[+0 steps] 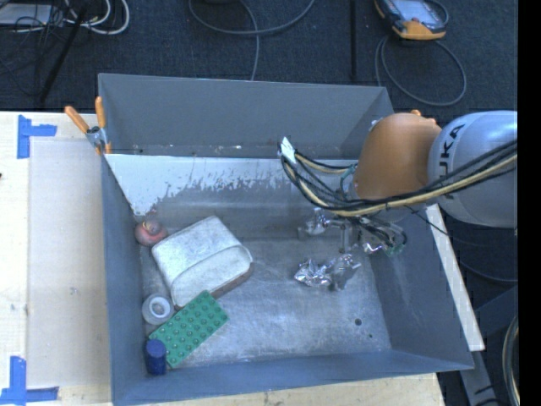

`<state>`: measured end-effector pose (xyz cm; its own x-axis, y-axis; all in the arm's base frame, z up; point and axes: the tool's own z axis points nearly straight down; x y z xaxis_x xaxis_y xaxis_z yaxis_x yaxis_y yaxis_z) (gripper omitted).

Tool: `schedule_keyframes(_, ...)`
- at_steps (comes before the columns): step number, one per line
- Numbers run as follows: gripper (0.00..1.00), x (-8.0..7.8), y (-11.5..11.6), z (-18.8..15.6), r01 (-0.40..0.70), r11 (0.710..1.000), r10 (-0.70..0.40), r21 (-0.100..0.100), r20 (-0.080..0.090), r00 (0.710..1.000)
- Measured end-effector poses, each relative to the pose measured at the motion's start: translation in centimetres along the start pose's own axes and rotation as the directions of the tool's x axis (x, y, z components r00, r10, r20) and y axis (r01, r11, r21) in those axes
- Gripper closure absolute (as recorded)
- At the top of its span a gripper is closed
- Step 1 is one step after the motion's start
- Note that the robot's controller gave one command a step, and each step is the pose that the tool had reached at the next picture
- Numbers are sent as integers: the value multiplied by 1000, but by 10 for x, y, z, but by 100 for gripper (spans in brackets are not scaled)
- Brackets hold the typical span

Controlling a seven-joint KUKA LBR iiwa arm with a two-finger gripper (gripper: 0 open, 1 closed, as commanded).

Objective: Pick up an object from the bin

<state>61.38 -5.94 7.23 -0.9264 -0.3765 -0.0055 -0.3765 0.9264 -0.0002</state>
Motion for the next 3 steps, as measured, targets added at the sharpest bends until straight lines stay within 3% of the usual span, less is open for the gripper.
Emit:
schedule_keyframes(1,0,14,24,-1,128,992,-128,4,3,992)
schedule_keyframes(2,100,13,23,-3,124,992,-124,4,3,992)
schedule_keyframes(3,100,-12,10,-136,182,983,-182,5,4,983)
